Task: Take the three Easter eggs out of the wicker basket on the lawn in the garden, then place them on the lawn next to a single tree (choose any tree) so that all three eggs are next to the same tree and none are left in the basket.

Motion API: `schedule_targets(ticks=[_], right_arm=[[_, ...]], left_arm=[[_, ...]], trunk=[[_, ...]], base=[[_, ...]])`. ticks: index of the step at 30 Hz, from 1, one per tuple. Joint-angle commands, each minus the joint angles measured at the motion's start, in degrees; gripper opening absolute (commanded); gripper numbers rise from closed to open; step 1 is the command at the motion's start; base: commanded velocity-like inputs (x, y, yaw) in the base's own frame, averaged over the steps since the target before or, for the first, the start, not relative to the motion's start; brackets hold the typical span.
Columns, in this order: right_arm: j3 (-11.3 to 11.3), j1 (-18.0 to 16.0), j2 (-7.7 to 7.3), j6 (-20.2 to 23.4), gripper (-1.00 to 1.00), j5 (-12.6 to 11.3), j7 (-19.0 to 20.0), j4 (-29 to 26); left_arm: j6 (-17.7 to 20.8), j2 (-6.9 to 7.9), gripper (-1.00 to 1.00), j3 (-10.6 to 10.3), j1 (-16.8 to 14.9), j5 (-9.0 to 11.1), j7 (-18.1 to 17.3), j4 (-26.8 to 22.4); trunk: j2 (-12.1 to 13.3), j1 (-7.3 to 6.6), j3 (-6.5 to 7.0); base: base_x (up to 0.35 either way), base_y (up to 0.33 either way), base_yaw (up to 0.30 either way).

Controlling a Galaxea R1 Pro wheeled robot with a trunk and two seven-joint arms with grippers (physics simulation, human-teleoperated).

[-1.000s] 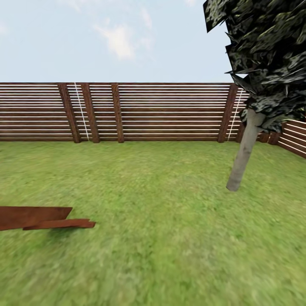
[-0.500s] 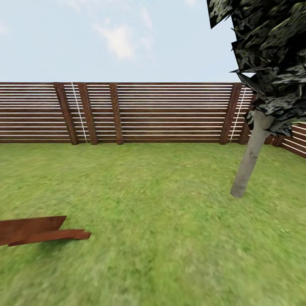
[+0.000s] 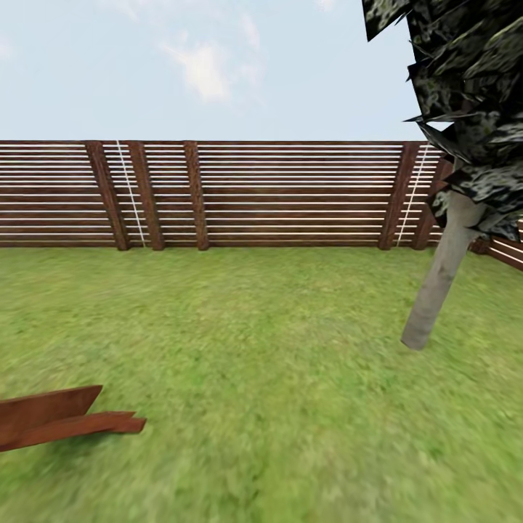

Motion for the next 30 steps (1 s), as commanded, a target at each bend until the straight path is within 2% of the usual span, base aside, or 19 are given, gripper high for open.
schedule_targets(ticks=[1, 30], right_arm=[[0.3, -0.07, 0.0, -0.03, 1.0, 0.12, 0.09, 0.12], [0.3, -0.07, 0.0, -0.03, 1.0, 0.12, 0.08, 0.12]], left_arm=[[0.03, 0.0, 1.0, -0.04, 0.05, -0.04, -0.11, -0.14], [0.03, 0.0, 1.0, -0.04, 0.05, 0.01, -0.11, -0.21]], trunk=[[-0.02, 0.03, -0.04], [-0.02, 0.03, -0.04]], base=[[0.335, 0.0, 0.0], [0.335, 0.0, 0.0]])
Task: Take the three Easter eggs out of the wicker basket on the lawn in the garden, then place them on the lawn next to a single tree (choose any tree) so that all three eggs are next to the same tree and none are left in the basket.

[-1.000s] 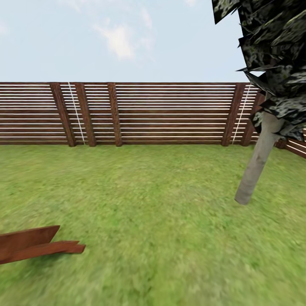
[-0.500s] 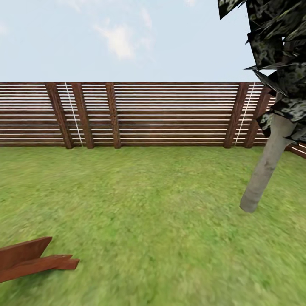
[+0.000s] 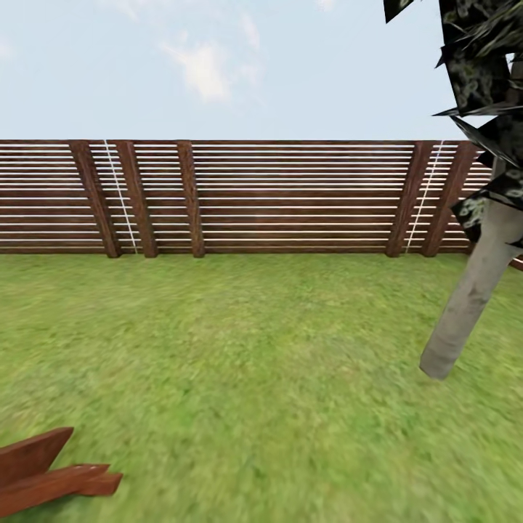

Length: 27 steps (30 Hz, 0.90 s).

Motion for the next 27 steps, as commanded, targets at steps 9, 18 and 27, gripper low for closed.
schedule_targets(ticks=[9, 18, 27], right_arm=[[0.3, -0.07, 0.0, -0.03, 1.0, 0.12, 0.1, 0.12], [0.32, -0.07, 0.0, -0.14, 1.0, 0.17, 0.09, 0.17], [1.95, -0.07, 0.0, -0.28, 1.0, 0.12, 0.11, 0.21]], left_arm=[[0.03, 0.0, 1.0, -0.04, 0.05, -0.09, -0.11, -0.15], [0.03, 0.02, 1.0, -0.04, 0.05, -0.05, -0.11, -0.15], [0.03, 0.02, 1.0, -0.04, 0.05, -0.04, -0.11, -0.13]], trunk=[[-0.02, 0.03, -0.04], [-0.02, 0.03, 0.06], [-0.02, 0.03, 0.82]], base=[[0.335, 0.0, 0.0], [0.335, 0.0, 0.0], [0.335, 0.0, 0.0]])
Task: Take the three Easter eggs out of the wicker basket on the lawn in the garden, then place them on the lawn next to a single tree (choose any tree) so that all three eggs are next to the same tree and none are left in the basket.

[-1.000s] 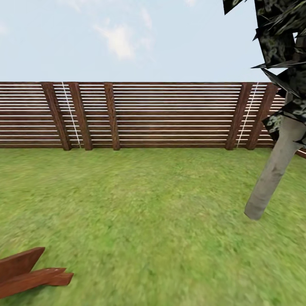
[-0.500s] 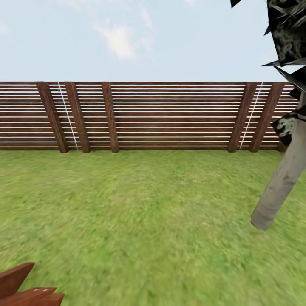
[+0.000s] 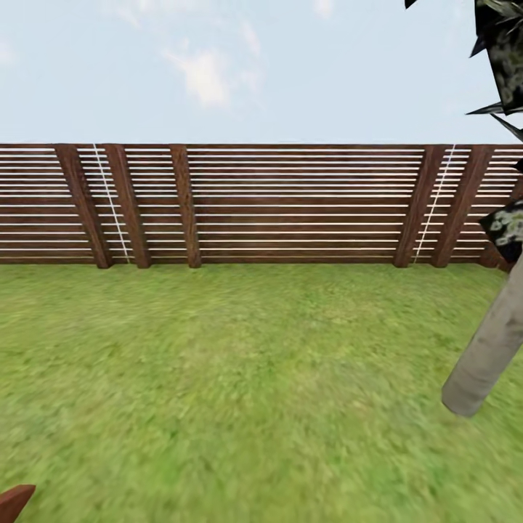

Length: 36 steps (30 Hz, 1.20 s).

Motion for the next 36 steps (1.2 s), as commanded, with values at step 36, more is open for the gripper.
schedule_targets(ticks=[36], right_arm=[[0.38, -0.07, 0.03, 0.08, 1.0, 0.12, 0.09, 0.13]], left_arm=[[0.03, 0.08, 1.0, -0.02, 0.05, -0.03, -0.11, -0.16]], trunk=[[-0.02, 0.04, 0.61]], base=[[0.335, 0.0, 0.103]])
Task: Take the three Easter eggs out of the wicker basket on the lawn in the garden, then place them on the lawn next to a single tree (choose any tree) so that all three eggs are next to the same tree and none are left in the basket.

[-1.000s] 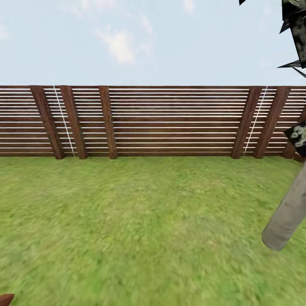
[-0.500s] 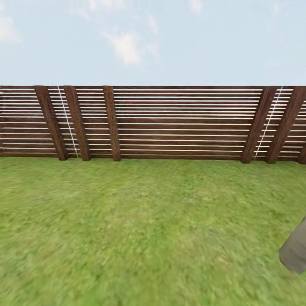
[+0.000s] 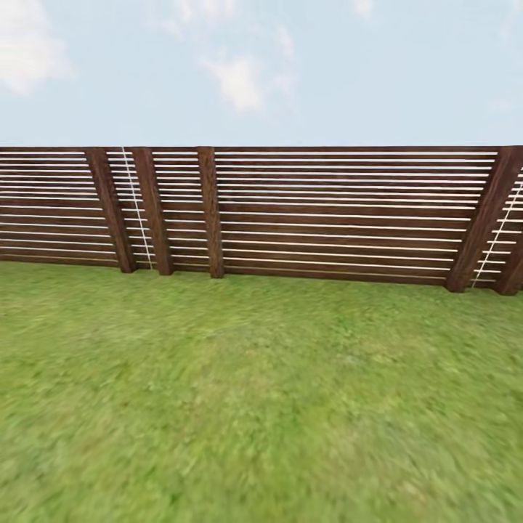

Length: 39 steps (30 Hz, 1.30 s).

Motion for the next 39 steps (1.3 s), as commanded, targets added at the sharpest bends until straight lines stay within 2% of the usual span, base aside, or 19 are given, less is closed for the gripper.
schedule_targets(ticks=[1, 31, 39], right_arm=[[0.22, -0.08, -0.01, -0.02, 1.0, 0.12, 0.09, 0.12], [0.21, -0.08, 0.04, 0.01, 1.0, 0.12, 0.09, 0.12], [0.23, -0.08, 0.14, 0.0, 1.0, 0.12, 0.09, 0.12]], left_arm=[[0.03, 0.0, 1.0, -0.01, 0.05, -0.03, -0.11, -0.14], [0.03, 0.01, 1.0, 0.03, 0.05, -0.02, -0.11, -0.14], [0.03, 0.01, 1.0, 0.02, 0.05, -0.02, -0.11, -0.14]], trunk=[[-0.02, 0.03, -0.04], [-0.02, 0.03, -0.04], [-0.02, 0.03, -0.04]], base=[[0.335, 0.0, 0.019], [0.335, 0.0, 0.001], [0.335, 0.0, 0.201]])
